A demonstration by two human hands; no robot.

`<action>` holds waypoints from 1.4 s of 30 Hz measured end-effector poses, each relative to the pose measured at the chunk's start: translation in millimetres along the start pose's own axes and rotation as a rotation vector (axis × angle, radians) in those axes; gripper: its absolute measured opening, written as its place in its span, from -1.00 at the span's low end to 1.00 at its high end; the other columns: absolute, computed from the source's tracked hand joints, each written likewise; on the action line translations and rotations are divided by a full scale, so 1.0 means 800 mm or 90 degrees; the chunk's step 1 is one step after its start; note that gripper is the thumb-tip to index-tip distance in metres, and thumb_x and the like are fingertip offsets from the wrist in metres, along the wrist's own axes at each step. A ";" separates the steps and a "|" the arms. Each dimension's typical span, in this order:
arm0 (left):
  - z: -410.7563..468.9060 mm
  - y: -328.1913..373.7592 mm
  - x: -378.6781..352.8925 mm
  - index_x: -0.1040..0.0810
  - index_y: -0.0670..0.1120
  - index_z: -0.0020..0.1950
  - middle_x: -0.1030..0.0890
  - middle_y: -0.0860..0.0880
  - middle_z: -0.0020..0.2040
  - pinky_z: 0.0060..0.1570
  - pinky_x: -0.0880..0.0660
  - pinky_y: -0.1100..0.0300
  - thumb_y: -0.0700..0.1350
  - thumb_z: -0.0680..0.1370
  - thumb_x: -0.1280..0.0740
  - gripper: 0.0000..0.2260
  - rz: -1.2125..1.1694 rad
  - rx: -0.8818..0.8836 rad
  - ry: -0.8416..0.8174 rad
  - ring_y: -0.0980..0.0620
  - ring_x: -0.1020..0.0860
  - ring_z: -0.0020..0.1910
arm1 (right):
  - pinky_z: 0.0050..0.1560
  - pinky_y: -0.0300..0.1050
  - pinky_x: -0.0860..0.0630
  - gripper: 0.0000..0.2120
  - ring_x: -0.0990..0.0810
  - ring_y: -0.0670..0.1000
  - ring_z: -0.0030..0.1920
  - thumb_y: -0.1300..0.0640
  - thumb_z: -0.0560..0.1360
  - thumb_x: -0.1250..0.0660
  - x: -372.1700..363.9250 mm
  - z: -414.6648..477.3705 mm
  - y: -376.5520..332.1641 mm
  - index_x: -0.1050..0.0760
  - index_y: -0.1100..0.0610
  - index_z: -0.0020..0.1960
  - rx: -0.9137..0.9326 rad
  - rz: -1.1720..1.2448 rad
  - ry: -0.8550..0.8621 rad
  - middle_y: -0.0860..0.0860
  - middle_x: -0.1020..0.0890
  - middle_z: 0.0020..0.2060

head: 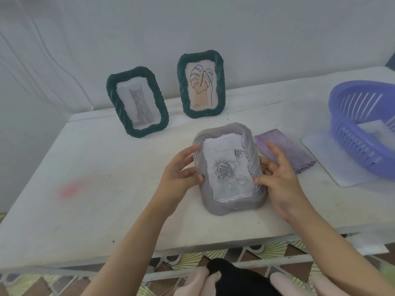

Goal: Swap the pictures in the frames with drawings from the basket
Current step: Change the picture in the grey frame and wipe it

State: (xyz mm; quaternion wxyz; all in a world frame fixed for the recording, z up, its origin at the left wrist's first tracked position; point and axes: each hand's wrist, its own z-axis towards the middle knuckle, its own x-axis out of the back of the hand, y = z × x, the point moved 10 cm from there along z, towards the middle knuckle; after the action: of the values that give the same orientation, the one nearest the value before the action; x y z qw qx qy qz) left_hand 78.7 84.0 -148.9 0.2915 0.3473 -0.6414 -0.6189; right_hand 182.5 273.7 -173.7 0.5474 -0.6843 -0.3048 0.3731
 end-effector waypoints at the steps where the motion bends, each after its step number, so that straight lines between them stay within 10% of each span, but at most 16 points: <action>1: 0.001 0.002 -0.008 -0.52 0.04 0.19 -0.60 -0.07 0.11 -0.04 -0.54 0.18 -0.39 0.32 -0.35 -0.48 -0.006 -0.003 -0.012 0.01 -0.58 -0.05 | -0.09 -0.20 -0.50 -0.17 -0.58 -0.01 0.01 0.62 0.30 -0.19 0.000 0.000 -0.003 -0.28 -0.16 0.31 0.008 0.000 -0.009 0.05 -0.58 -0.01; 9: 0.014 0.016 -0.037 -0.57 0.00 0.15 -0.61 -0.11 0.08 -0.06 -0.57 0.07 -0.38 0.29 -0.33 -0.51 -0.048 -0.010 -0.018 -0.05 -0.57 0.00 | 0.18 -0.06 -0.44 -0.39 -0.62 -0.01 0.05 0.28 0.54 -0.20 0.005 -0.007 -0.027 -0.14 -0.34 0.32 0.039 -0.074 -0.117 0.16 -0.62 0.03; 13: 0.023 0.026 -0.054 -0.55 -0.02 0.17 -0.62 -0.09 0.06 -0.13 -0.57 0.11 -0.38 0.31 -0.31 -0.51 -0.051 -0.018 -0.047 -0.04 -0.59 0.01 | 0.38 0.09 -0.29 -0.44 -0.34 -0.15 0.37 -0.07 0.45 -0.26 0.009 -0.005 -0.049 -0.10 -0.49 0.29 0.086 -0.076 -0.150 -0.33 -0.26 0.39; 21: 0.045 0.047 -0.089 -0.54 0.01 0.18 -0.61 -0.07 0.09 -0.20 -0.55 0.17 -0.37 0.33 -0.31 -0.52 -0.073 -0.038 -0.096 0.01 -0.61 -0.04 | 0.00 -0.20 -0.49 -0.29 -0.38 0.01 0.34 -0.41 0.27 -0.29 0.034 0.017 -0.075 -0.05 -0.47 0.34 0.109 -0.027 -0.155 -0.10 -0.32 0.41; 24: 0.052 0.052 -0.102 -0.54 0.02 0.18 -0.63 -0.02 0.03 -0.19 -0.55 0.17 -0.38 0.34 -0.31 -0.51 -0.063 -0.041 -0.126 0.02 -0.61 -0.08 | 0.18 -0.05 -0.44 -0.30 -0.36 0.00 0.37 -0.40 0.29 -0.30 0.041 0.021 -0.089 -0.06 -0.46 0.35 0.146 0.005 -0.162 -0.07 -0.29 0.44; 29: 0.070 0.078 -0.116 -0.44 0.07 0.29 -0.63 -0.07 0.07 -0.16 -0.56 0.11 -0.41 0.36 -0.30 -0.41 -0.070 -0.087 -0.154 0.00 -0.62 -0.09 | -0.31 -0.47 -0.42 -0.41 -0.51 -0.32 -0.29 -0.34 0.36 -0.28 0.051 0.043 -0.124 -0.16 -0.41 0.35 0.194 0.023 -0.152 -0.27 -0.40 -0.13; 34: 0.106 0.113 -0.123 -0.18 0.21 0.44 -0.59 -0.10 0.17 -0.05 -0.54 0.06 -0.41 0.40 -0.29 -0.23 -0.061 -0.138 -0.168 -0.04 -0.59 0.00 | -0.07 -0.26 -0.53 -0.58 -0.58 -0.15 -0.04 -0.27 0.48 -0.14 0.047 0.074 -0.169 -0.21 -0.36 0.33 0.232 0.008 -0.170 0.02 -0.49 0.25; 42: 0.188 0.134 -0.139 -0.18 0.18 0.43 -0.60 -0.04 0.03 -0.02 -0.53 0.13 -0.54 0.44 -0.21 -0.22 0.024 -0.171 -0.146 0.02 -0.55 -0.06 | -0.07 -0.14 -0.54 -0.67 -0.59 -0.06 -0.12 -0.04 0.64 0.13 0.067 0.148 -0.188 -0.28 -0.27 0.28 0.210 0.020 -0.104 -0.12 -0.59 0.11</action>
State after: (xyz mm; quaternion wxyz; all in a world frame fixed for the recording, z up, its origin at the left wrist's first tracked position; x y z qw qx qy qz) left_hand 14.5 261.8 -45.7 0.2715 0.2204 -0.5883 -0.7291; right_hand 110.0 412.1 -50.5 0.6196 -0.5573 -0.2722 0.4811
